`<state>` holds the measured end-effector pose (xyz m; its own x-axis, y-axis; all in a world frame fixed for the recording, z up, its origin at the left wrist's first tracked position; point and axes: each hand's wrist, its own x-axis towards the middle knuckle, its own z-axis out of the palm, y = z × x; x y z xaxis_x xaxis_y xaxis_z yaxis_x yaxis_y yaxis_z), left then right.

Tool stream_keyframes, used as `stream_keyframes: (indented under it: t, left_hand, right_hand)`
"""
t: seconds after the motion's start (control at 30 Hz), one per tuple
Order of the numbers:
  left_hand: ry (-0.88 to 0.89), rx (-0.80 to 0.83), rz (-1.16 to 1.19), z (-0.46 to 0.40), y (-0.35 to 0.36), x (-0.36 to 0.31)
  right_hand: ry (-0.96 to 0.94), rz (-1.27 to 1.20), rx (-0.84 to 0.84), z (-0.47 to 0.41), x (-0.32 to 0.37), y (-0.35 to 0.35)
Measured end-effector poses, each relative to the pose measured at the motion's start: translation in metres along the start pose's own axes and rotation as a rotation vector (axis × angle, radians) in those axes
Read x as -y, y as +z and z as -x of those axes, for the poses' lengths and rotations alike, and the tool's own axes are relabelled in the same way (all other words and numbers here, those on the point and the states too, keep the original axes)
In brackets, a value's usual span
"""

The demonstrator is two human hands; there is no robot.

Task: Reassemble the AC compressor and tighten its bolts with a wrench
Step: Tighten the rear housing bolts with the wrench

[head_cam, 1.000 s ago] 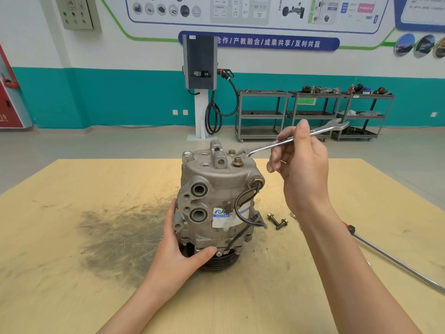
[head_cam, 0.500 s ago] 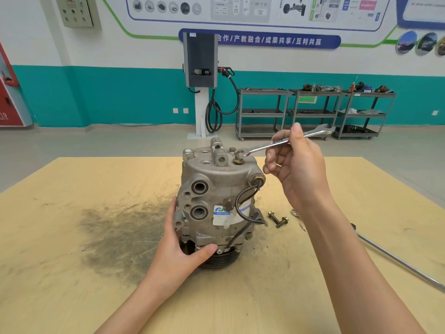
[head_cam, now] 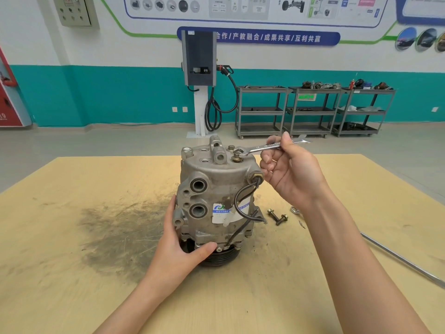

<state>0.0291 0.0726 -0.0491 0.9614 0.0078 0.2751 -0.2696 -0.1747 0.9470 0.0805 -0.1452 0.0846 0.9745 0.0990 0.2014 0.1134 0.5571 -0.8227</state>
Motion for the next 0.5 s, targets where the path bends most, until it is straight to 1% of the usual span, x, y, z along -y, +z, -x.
stream_keyframes:
  t: [0.13,0.27,0.5]
  left_hand:
    - [-0.001,-0.001,0.0,-0.0003,-0.0004,-0.0006]
    - [0.0,0.001,-0.003,-0.0004,-0.0008,0.0002]
    - [0.013,0.0,0.007,-0.0003,-0.0001,0.0027]
  right_hand:
    - [-0.004,-0.043,-0.015,-0.0024,-0.0035,-0.0009]
    - [-0.042,-0.02,-0.036,-0.0034,-0.0037,-0.0033]
    - [0.031,-0.022,-0.023,-0.004,-0.0037,-0.0063]
